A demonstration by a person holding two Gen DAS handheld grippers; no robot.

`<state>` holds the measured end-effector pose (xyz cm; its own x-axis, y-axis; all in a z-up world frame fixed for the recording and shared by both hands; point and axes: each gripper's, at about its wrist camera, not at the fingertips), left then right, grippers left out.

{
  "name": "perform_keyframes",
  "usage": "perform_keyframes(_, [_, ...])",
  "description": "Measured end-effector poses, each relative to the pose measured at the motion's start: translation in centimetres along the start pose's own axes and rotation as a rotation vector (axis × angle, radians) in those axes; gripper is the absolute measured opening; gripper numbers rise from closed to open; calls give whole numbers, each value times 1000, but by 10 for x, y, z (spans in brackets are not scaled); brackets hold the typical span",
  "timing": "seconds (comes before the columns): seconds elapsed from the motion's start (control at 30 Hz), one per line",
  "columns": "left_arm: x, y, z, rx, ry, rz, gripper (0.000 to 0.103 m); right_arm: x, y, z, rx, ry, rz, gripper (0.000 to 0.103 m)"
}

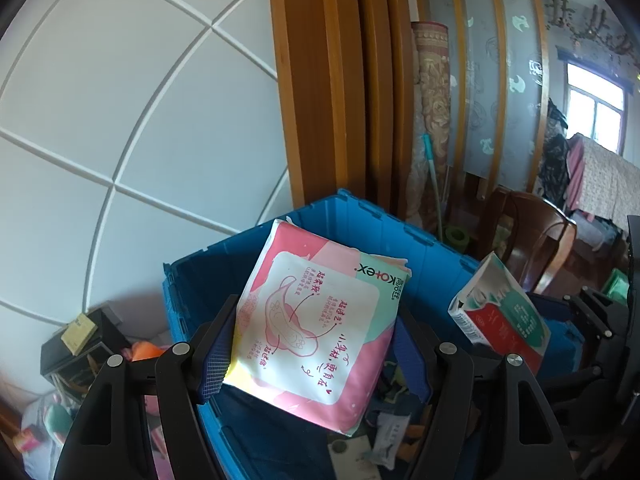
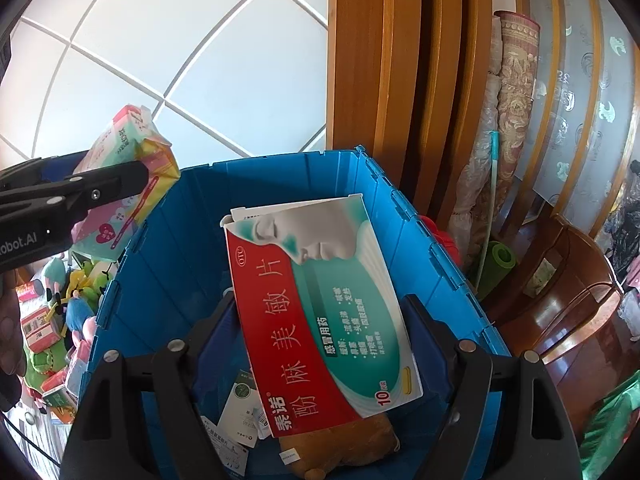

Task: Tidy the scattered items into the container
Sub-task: 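Open both tools to drop the pack and box into the crate, then move both tools back over the pile of items on the bed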

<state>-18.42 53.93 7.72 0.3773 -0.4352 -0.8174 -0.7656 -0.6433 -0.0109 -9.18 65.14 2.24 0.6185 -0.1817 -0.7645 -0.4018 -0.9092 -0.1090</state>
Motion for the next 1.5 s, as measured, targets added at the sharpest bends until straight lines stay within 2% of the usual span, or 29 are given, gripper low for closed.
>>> perform_keyframes(0.1, [-2, 2, 3, -17, -4, -6, 73, -4, -2, 3, 30, -17, 16, 82])
perform_keyframes(0.13, [-3, 2, 3, -18, -11, -12, 79, -5, -3, 4, 43, -18, 22, 90])
perform_keyframes(0.17, [-4, 3, 2, -6, -15, -19, 96, -6, -4, 5, 47, -21, 31, 96])
perform_keyframes(0.2, [-4, 5, 0, -4, -30, -25, 103, -7, -5, 4, 42, -25, 38, 103])
perform_keyframes(0.27, [-5, 5, -3, -14, -45, -22, 103, -7, -5, 3, 43, -25, 32, 103])
perform_keyframes(0.57, [7, 16, -6, -26, -15, -37, 103, 0, -2, -4, 41, -11, 27, 103])
perform_keyframes(0.87, [36, 40, -36, -60, -13, -79, 103, 8, 18, -26, 5, -28, -4, 103])
perform_keyframes(1.2, [108, 91, -88, -139, 15, -182, 103, 18, 78, -62, -86, -59, -93, 103])
perform_keyframes(1.5, [202, 154, -148, -230, 59, -283, 103, 36, 153, -89, -172, -64, -176, 103])
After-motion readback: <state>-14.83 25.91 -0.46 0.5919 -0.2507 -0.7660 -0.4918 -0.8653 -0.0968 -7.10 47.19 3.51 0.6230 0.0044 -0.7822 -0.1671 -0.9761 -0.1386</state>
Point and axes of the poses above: each gripper's, at about its wrist camera, not at the fingertips, and z roughly the way its jaws point, y to its left, x to its underside, and after that the axes turned 8 degrees about x, right-handed
